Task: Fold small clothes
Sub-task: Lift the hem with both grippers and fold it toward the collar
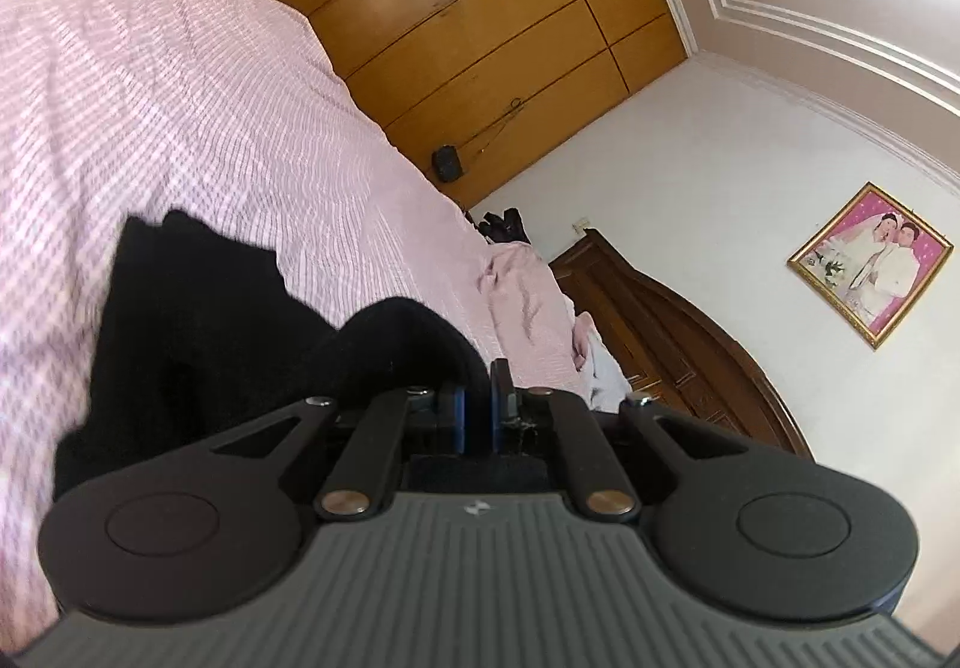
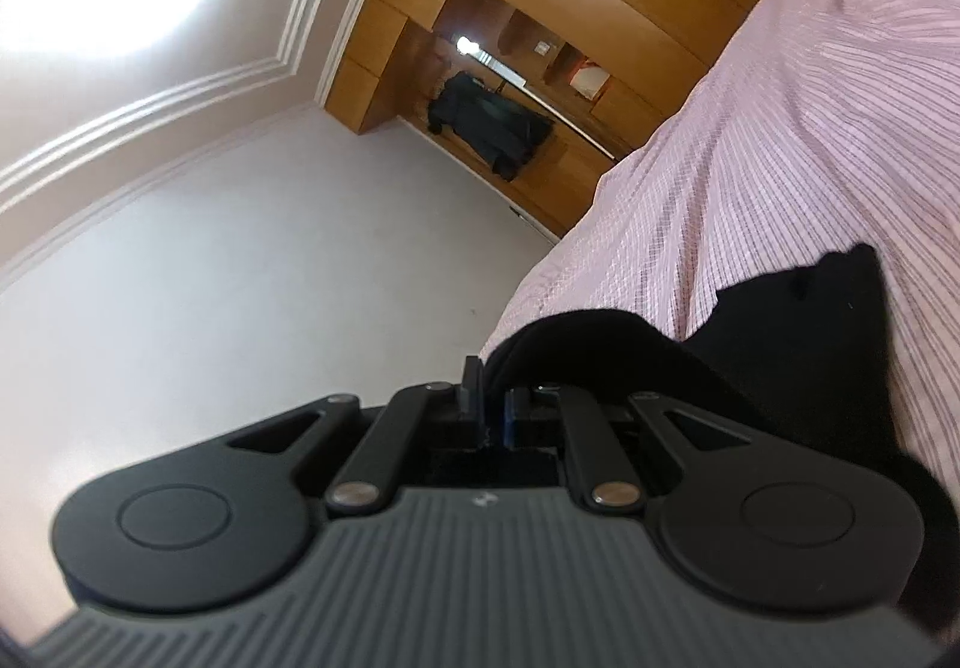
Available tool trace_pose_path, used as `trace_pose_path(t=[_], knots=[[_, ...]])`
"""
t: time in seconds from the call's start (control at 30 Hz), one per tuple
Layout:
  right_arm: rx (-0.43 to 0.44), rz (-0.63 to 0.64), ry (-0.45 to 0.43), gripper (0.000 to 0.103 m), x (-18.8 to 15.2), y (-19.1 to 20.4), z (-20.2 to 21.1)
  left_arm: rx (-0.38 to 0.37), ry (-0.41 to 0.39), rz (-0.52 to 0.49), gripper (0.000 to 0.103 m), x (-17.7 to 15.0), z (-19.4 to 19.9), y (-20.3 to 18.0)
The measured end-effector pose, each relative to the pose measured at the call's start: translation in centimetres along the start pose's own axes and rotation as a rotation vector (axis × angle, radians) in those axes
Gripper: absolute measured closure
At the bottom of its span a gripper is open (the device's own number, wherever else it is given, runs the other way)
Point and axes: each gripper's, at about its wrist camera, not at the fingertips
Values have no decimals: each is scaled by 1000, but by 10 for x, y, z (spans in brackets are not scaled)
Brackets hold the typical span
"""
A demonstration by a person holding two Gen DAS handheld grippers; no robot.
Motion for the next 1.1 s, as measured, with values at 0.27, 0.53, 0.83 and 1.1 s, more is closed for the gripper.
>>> trace_pose_path(t=[0.27, 0.53, 0.83, 1.1], knots=[[15, -2, 0, 95, 11, -10, -40, 36, 5, 16, 95, 30, -29, 40], [-68, -17, 35, 95, 6, -32, -46, 110, 12, 72, 95, 28, -42, 79], [-71, 0, 19, 94, 8, -31, -42, 90, 4, 44, 95, 36, -54, 85], [-102, 38, 39, 94, 5, -36, -55, 115, -7, 54, 95, 37, -50, 90]])
Point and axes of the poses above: each gripper's, at about its wrist camera, not at the fingertips, and z roughly against the way its jaws point, y to its left, x to its top, and after that the axes turned 10 degrees about -x, right-handed
